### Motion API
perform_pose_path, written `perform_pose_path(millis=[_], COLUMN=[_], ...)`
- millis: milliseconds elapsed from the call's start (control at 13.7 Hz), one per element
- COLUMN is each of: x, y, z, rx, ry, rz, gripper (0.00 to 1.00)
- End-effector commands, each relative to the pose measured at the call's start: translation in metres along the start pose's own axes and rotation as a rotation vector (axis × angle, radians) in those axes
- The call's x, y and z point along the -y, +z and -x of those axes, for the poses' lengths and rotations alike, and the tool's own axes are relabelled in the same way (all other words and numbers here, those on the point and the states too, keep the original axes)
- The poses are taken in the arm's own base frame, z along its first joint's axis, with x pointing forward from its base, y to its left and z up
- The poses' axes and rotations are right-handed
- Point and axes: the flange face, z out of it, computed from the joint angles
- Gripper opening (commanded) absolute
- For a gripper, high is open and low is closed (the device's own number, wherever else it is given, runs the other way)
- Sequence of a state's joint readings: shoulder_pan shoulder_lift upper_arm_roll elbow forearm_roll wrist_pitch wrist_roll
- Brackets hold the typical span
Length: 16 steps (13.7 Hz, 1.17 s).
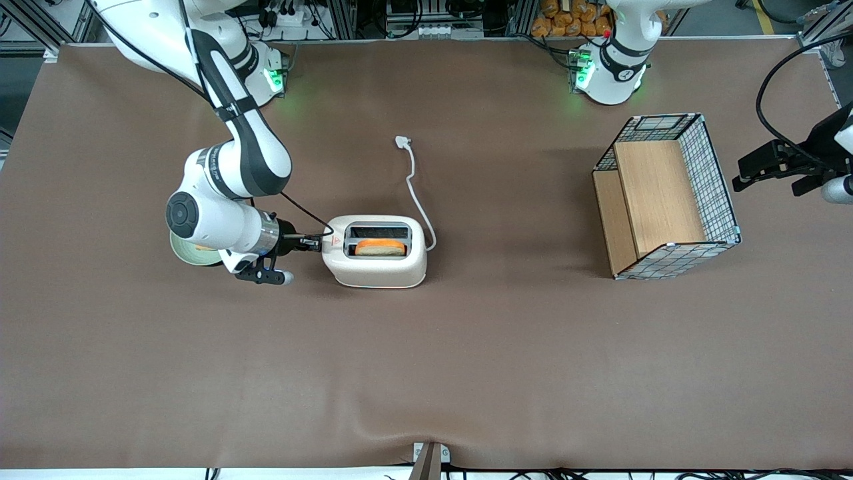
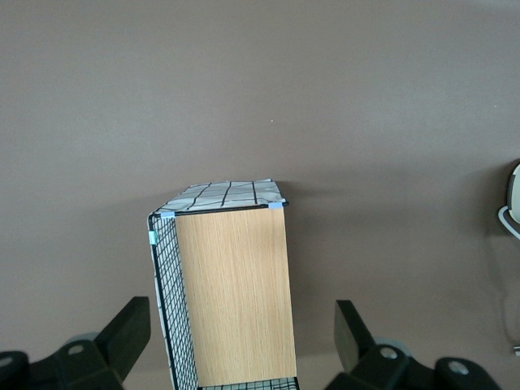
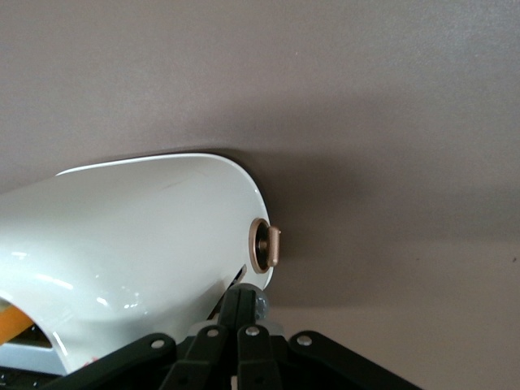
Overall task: Press toaster button with right arm
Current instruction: 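Lower the right gripper onto the toaster's copper lever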
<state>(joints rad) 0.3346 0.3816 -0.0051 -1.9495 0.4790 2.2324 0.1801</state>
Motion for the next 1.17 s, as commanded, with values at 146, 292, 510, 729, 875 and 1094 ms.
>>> perform_pose_path(millis=[146,292,510,729,875,1094], x=[-0.011,-0.012,-0.014,-0.017,-0.020,-0.026], y=[0.023,0.026,0.034,0.039,0.046,0.052], z=[0.000,-0.001,0.000,-0.001,0.000,0.001], rx=[-0.013,-0.010,-0.024,-0.024,-0.017,-0.030], ry=[-0.016,-0.017,-0.016,-0.013,-0.017,-0.030], rz=[-0.014,-0.015,-0.008,-0.011,-0.024,-0.038], gripper=[0.00,0.00,0.00,0.00,0.00,0.00])
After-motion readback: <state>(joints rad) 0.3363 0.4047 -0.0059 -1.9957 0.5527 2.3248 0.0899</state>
